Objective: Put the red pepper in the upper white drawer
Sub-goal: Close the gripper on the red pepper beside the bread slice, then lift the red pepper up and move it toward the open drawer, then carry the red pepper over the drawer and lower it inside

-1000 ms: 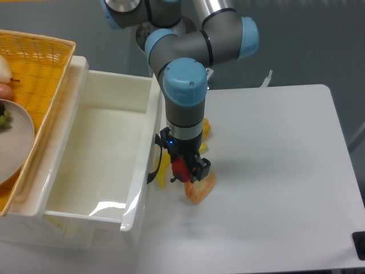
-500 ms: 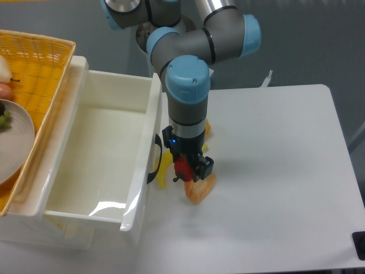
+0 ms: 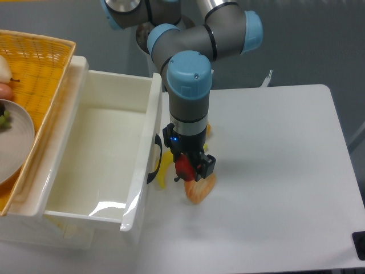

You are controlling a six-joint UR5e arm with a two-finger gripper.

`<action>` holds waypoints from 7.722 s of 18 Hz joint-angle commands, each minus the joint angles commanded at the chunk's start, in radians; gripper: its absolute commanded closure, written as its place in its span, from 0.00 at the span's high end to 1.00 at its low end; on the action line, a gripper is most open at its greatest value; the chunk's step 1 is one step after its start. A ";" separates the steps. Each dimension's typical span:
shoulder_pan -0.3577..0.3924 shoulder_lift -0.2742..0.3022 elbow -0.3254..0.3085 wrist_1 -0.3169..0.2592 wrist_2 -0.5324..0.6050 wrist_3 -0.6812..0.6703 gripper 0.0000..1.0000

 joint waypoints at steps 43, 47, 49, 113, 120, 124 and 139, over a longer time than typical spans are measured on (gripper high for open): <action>0.143 0.137 0.028 -0.023 -0.502 -0.509 0.55; 0.126 0.137 0.029 -0.026 -0.543 -0.607 0.56; 0.120 0.137 0.029 -0.028 -0.554 -0.611 0.56; -0.104 0.133 -0.063 -0.044 -0.463 -0.603 0.57; -0.110 0.127 -0.071 -0.044 -0.463 -0.603 0.57; -0.112 0.124 -0.071 -0.044 -0.463 -0.601 0.57; -0.133 0.106 -0.071 -0.043 -0.463 -0.601 0.59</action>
